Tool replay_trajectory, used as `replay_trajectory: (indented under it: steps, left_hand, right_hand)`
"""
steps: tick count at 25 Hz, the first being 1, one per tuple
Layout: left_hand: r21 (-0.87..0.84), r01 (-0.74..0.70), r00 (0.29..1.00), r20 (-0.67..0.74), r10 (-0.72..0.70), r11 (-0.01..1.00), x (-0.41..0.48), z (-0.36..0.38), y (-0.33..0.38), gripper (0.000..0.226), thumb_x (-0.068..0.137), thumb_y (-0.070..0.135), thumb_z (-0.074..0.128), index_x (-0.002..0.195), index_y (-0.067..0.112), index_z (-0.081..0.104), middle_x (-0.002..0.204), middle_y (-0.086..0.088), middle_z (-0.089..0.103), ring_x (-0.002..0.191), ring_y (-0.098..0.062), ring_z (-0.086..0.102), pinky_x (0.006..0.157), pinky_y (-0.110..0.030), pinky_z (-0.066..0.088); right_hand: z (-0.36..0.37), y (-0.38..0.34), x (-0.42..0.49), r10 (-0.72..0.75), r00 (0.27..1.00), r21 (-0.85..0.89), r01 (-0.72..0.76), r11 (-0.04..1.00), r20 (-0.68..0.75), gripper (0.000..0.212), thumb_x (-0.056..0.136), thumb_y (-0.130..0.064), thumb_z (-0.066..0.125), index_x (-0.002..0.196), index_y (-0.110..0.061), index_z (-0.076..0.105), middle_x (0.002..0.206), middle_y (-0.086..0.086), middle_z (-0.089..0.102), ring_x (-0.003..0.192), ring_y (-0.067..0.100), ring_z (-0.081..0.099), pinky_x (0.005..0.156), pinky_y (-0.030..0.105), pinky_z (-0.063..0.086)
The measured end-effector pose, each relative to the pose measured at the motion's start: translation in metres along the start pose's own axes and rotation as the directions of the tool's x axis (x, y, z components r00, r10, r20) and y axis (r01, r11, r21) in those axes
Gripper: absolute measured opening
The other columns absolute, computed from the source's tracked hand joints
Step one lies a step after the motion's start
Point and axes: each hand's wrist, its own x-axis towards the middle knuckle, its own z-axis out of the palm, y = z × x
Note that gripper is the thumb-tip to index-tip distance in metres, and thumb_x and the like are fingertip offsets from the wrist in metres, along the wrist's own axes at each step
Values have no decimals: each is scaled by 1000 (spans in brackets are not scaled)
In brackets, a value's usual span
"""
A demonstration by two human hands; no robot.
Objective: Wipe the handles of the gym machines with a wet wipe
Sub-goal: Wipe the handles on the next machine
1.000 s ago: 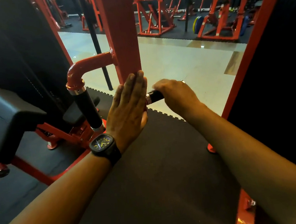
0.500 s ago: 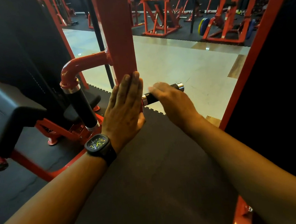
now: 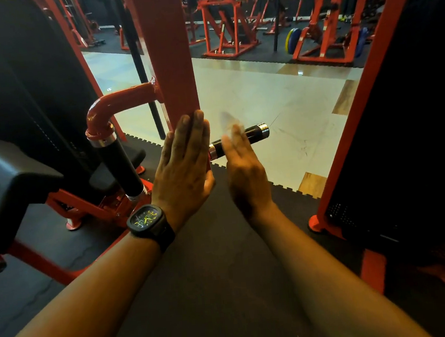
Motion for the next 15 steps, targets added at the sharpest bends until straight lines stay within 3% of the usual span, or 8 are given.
replay_trajectory:
  steps: [6, 9, 11, 13, 15]
  left_hand:
    - [17, -16, 1000, -16, 16, 1000, 0, 1, -2, 107, 86, 39, 70, 158, 4, -1, 166, -15, 2, 153, -29, -9, 125, -47, 5]
    - [83, -27, 999, -19, 29, 996, 0, 3, -4, 107, 87, 44, 65, 158, 4, -3, 166, -15, 1, 153, -32, 0, 124, -47, 4]
    - [95, -38, 999, -22, 40, 995, 1, 5, -7, 106, 87, 46, 64, 159, 4, -2, 166, -15, 2, 153, -31, -1, 124, -47, 4]
    - [82, -39, 999, -25, 41, 996, 1, 7, -8, 106, 87, 46, 65, 159, 4, -1, 166, -15, 2, 154, -29, -5, 125, -46, 2]
    - [75, -34, 999, -27, 36, 997, 2, 8, -7, 106, 87, 45, 66, 159, 4, -1, 166, -15, 1, 154, -30, -4, 125, -46, 1]
  right_hand:
    - [12, -9, 7, 285, 943, 128, -266, 956, -169, 67, 93, 15, 52, 152, -7, 30, 159, 17, 31, 147, 31, 29, 116, 42, 33]
    - [19, -16, 3, 231, 965, 49, -227, 973, -125, 62, 95, 13, 50, 152, -3, 33, 160, 19, 28, 150, 33, 21, 119, 37, 22]
    - [15, -5, 4, 164, 977, 18, -163, 986, -137, 57, 94, 11, 51, 148, -5, 41, 156, 16, 36, 148, 34, 28, 116, 42, 33]
    - [7, 9, 10, 226, 951, 65, -217, 974, -209, 51, 95, 6, 56, 139, -15, 44, 144, 11, 47, 139, 32, 42, 104, 46, 50]
    - [6, 6, 12, 248, 937, 110, -228, 967, -245, 48, 95, 3, 59, 137, -15, 44, 139, 14, 53, 132, 33, 51, 102, 47, 51]
